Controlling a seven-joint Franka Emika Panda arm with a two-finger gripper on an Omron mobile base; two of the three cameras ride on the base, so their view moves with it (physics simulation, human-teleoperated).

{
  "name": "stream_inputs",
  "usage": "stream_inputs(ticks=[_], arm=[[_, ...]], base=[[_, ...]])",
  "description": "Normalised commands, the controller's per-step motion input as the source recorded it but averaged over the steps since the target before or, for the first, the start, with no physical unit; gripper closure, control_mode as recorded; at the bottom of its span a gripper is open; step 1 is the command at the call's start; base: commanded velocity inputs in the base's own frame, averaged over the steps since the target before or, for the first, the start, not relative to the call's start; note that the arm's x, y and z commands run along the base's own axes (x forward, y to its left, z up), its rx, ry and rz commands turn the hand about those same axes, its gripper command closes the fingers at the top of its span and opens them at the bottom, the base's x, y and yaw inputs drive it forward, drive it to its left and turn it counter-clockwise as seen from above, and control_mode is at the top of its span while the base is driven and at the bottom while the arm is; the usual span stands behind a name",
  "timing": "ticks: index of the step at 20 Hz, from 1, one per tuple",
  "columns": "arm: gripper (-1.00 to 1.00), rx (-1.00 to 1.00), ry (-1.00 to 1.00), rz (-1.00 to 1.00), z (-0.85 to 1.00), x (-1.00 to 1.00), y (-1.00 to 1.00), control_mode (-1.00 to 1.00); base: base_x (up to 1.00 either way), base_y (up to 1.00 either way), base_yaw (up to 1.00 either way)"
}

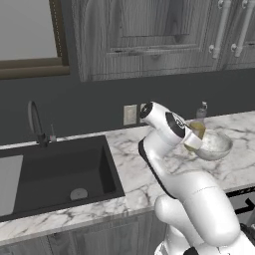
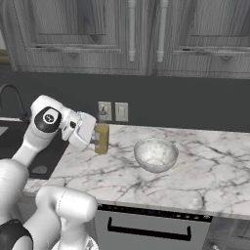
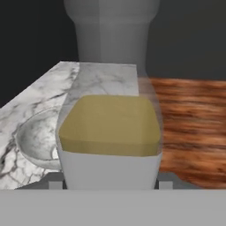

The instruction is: Retrieve the bottle and the shaker from the cabinet and place them next to the mixing bowl on the counter. Then add garlic from the fridge to the mixing bowl.

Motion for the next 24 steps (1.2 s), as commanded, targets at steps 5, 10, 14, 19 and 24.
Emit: stream_inputs(ticks=[5,10,14,19,24], arm=[[1.00,-0.01,0.00,0.00,-0.22,0.14,-0.01,-1.00],[1.00,-0.01,0.00,0.00,-0.36,0.13,-0.08,-1.00],[1.00,0.00,0.00,0.00,-0.29,0.04,-0.17,-1.00],[1.00,-0.01,0.00,0.00,-0.23,0.00,-0.04,-1.00],[1.00,-0.02,0.00,0.00,-0.17,0.17,-0.01,-1.00]], base=[[0.00,0.00,0.00],[0.00,0.00,0.00],[0.00,0.00,0.00],[0.00,0.00,0.00],[0.00,0.00,0.00]])
